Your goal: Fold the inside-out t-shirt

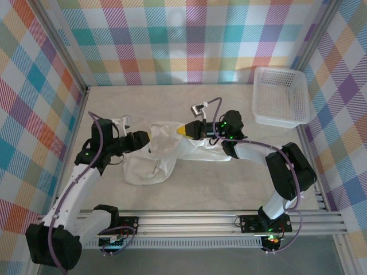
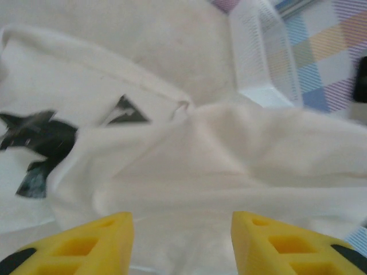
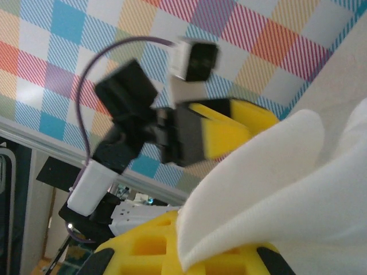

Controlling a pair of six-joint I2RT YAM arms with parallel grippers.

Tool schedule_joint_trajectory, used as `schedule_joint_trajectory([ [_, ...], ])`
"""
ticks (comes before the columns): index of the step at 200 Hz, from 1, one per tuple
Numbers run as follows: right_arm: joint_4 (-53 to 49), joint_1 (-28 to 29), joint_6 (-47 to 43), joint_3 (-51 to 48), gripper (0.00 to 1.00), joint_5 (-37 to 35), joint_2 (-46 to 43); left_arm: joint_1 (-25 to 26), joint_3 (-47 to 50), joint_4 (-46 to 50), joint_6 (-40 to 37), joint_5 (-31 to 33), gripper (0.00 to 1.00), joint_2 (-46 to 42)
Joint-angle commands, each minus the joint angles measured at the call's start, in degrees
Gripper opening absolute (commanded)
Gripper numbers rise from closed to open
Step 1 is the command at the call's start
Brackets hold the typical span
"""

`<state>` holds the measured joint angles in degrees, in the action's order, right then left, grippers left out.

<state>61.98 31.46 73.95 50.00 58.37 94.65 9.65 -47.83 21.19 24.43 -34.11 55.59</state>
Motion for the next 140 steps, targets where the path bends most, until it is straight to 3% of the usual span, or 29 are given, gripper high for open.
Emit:
schedule_joint_trajectory([
  [1,-3.79,-0.09,-4.38,2.02,0.00,3.42,-1.88,4.78,-3.83,5.17,-2.30,-0.26,0.51,1.98],
  [18,-8.64,0.07,-7.87,2.79,0.00,3.89,-3.52,9.24,-7.07,8.23,-2.07,6.84,0.55,5.92],
  [34,-12.52,0.51,-10.20,3.50,0.00,4.51,-4.71,9.60,-9.76,10.77,3.55,13.50,0.58,11.59],
  [42,-13.99,0.68,-11.26,3.61,0.00,4.59,-5.14,9.51,-10.51,8.98,6.31,11.78,0.62,14.57],
  [54,-15.82,0.84,-12.20,3.79,0.00,4.42,-5.60,10.00,-10.09,1.65,11.40,3.88,0.70,18.07],
  [68,-16.45,0.78,-12.55,3.79,0.00,3.93,-6.09,11.22,-9.87,-1.76,14.31,2.00,0.70,20.60],
  [74,-17.27,0.79,-13.13,3.79,0.00,3.34,-6.42,11.42,-10.19,-0.68,14.02,2.47,0.62,20.98],
  [82,-18.95,0.74,-14.30,3.71,0.00,2.56,-6.94,11.38,-10.44,0.68,13.49,2.96,0.43,20.90],
  [95,-22.51,0.53,-17.36,3.53,0.00,1.32,-7.99,10.91,-10.32,0.44,14.45,2.11,0.00,19.20],
  [106,-28.34,-0.02,-20.64,3.25,0.04,-0.53,-8.96,10.04,-9.65,-4.38,18.85,-1.31,0.00,16.50],
  [114,-30.37,-0.76,-22.61,2.20,0.05,-1.73,-9.67,9.24,-8.19,-13.08,25.03,-3.93,0.00,13.98],
  [127,-29.63,-2.43,-25.13,-1.86,0.10,-4.08,-10.64,8.40,-5.55,-27.31,36.80,-6.22,0.00,10.62],
  [140,-27.19,-4.53,-26.95,-7.48,0.11,-7.14,-10.83,8.21,-5.12,-34.97,42.90,-7.30,0.00,9.04],
])
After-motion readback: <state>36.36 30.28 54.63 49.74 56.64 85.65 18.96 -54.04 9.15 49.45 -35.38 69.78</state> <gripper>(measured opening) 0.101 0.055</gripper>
